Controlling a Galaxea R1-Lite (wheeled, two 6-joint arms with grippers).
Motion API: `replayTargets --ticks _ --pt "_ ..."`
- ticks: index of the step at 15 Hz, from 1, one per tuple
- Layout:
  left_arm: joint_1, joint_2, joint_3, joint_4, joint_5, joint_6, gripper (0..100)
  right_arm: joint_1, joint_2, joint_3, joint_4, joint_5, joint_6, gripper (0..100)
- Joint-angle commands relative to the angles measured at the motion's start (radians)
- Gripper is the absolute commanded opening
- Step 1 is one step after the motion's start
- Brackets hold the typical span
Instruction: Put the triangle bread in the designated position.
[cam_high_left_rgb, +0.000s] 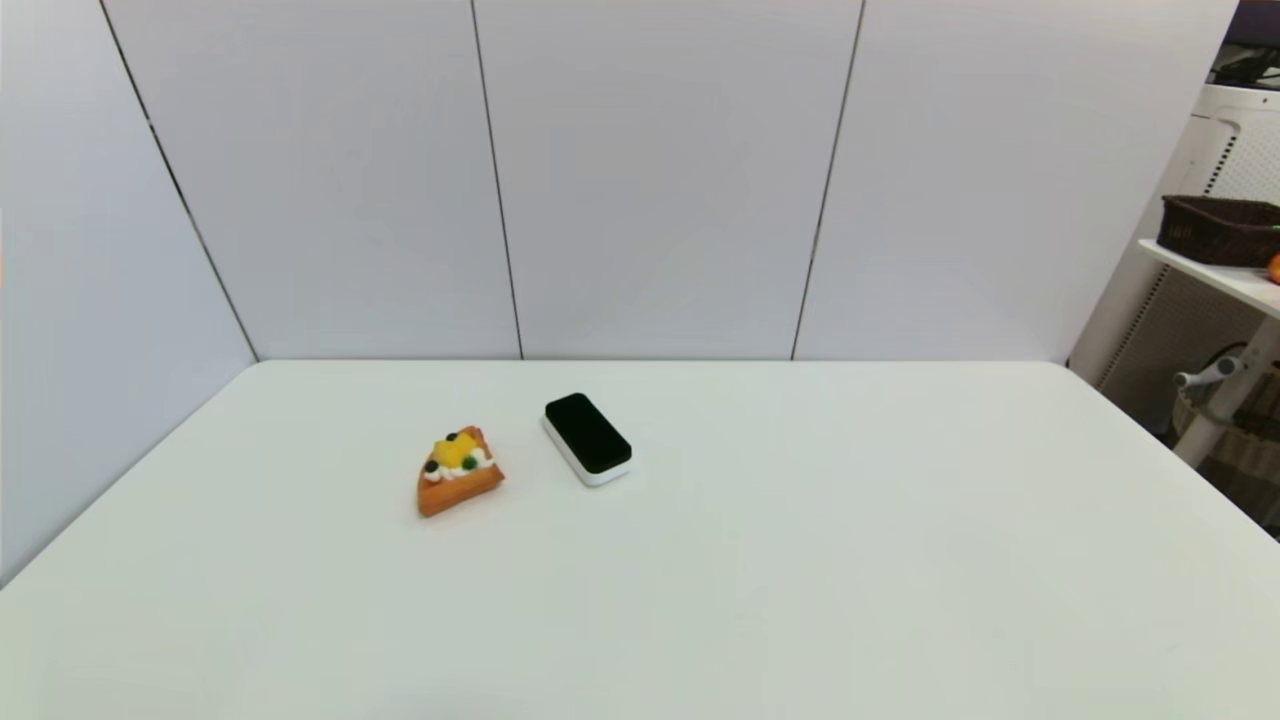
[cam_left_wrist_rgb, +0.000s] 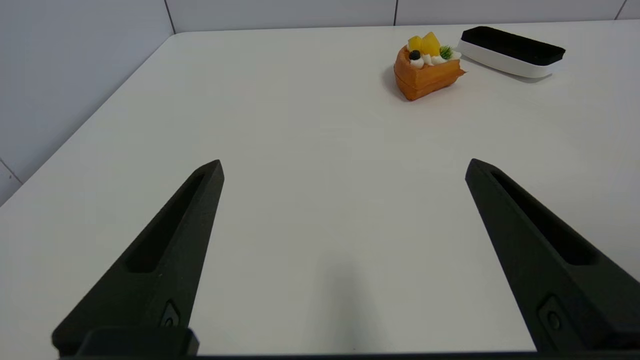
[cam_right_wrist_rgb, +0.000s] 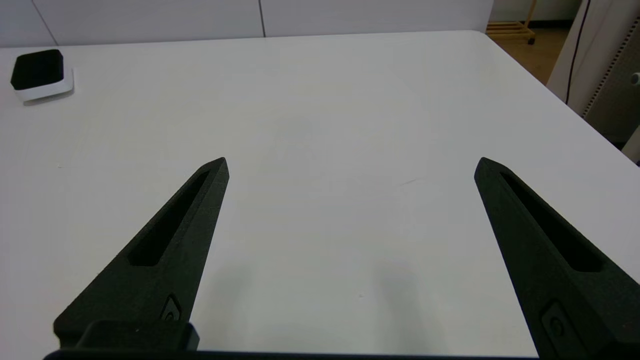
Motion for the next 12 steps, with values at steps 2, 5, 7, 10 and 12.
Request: replayTargets --ticks 2,5,7,10,12 --pt "0.000 0.002 0.000 0.000 0.000 0.001 100 0.000 0.001 0.000 -0.001 0.000 0.000 100" --pt "0.000 0.002 0.000 0.000 0.000 0.001 100 0.000 0.001 0.000 -0.001 0.000 0.000 100" --pt "0.000 0.002 0.000 0.000 0.000 0.001 100 0.000 0.001 0.000 -0.001 0.000 0.003 100" --pt "0.000 0.002 0.000 0.000 0.000 0.001 100 0.000 0.001 0.000 0.000 0.000 0.003 100" --pt "0.000 0.002 0.000 0.000 0.000 0.001 100 0.000 0.001 0.000 0.000 0.000 0.003 100"
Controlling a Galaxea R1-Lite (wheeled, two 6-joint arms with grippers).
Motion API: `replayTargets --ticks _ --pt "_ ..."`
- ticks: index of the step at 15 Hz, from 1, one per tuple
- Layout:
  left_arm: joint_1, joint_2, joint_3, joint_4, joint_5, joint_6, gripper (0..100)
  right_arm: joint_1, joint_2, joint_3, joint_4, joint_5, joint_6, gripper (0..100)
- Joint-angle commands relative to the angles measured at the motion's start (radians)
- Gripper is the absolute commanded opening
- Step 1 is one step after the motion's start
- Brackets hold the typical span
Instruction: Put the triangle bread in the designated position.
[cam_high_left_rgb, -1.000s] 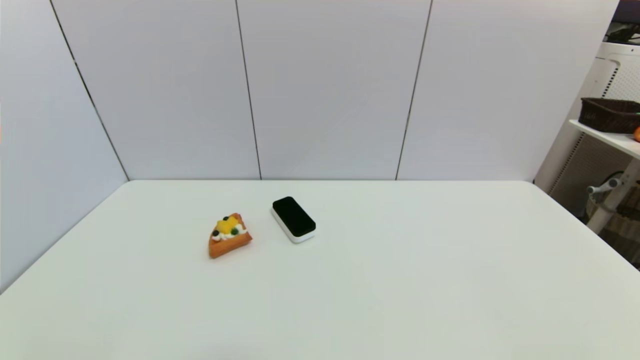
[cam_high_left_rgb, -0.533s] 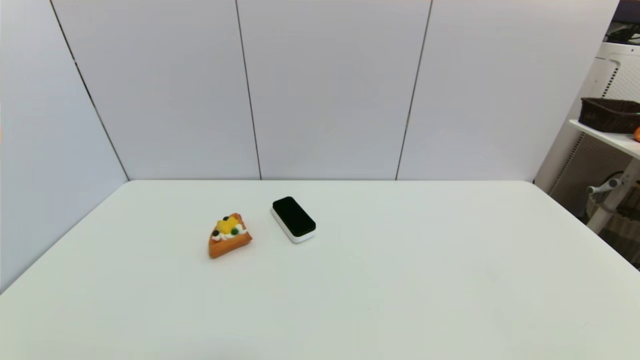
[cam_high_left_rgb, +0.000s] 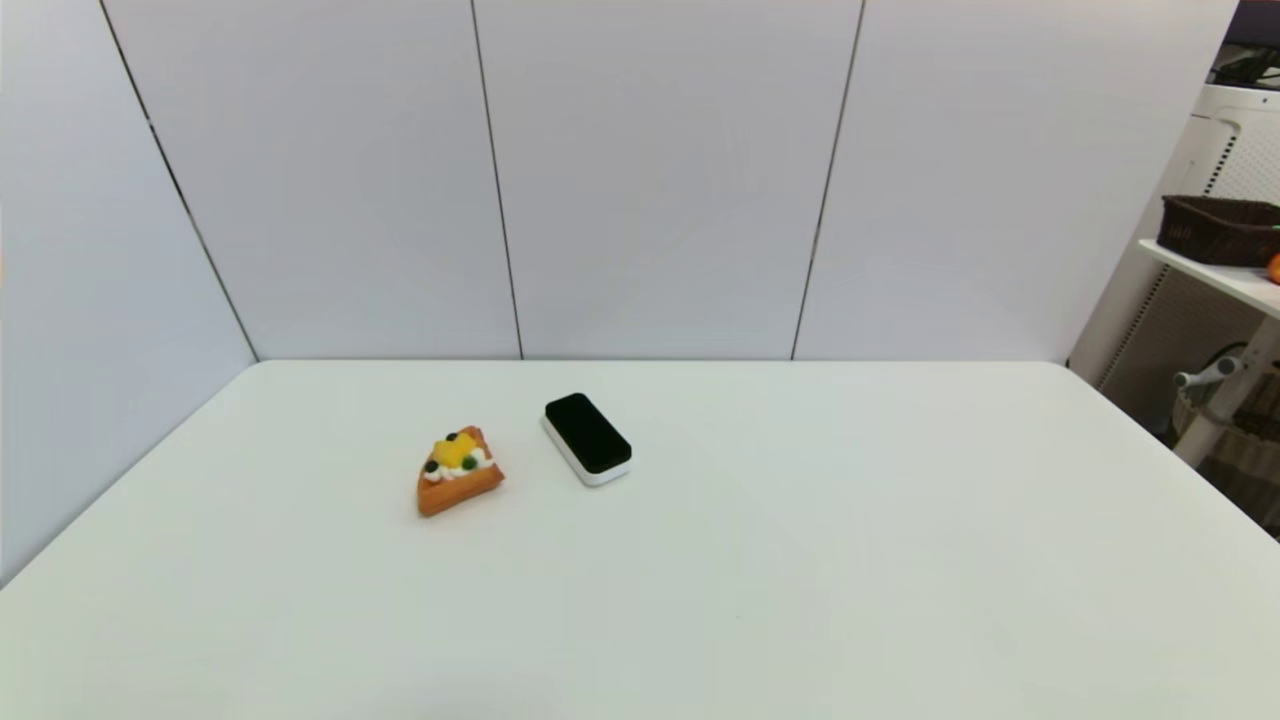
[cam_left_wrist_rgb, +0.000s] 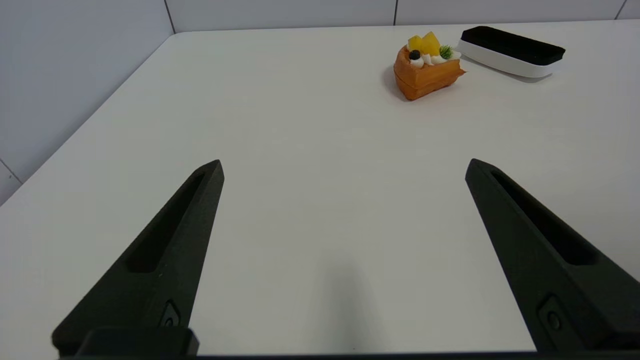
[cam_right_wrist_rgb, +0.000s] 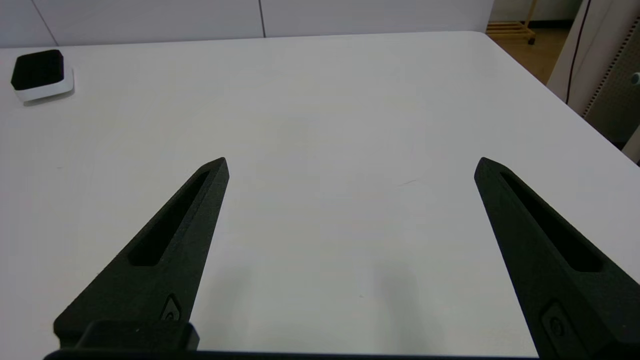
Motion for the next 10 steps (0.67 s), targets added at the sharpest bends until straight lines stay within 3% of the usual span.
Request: replayTargets --ticks 1,10 --pt "0.000 0.002 0.000 0.000 0.000 0.001 100 0.000 0.001 0.000 0.000 -0.002 0.001 100" --pt "0.000 0.002 0.000 0.000 0.000 0.001 100 0.000 0.001 0.000 -0.001 -0.002 0.001 100"
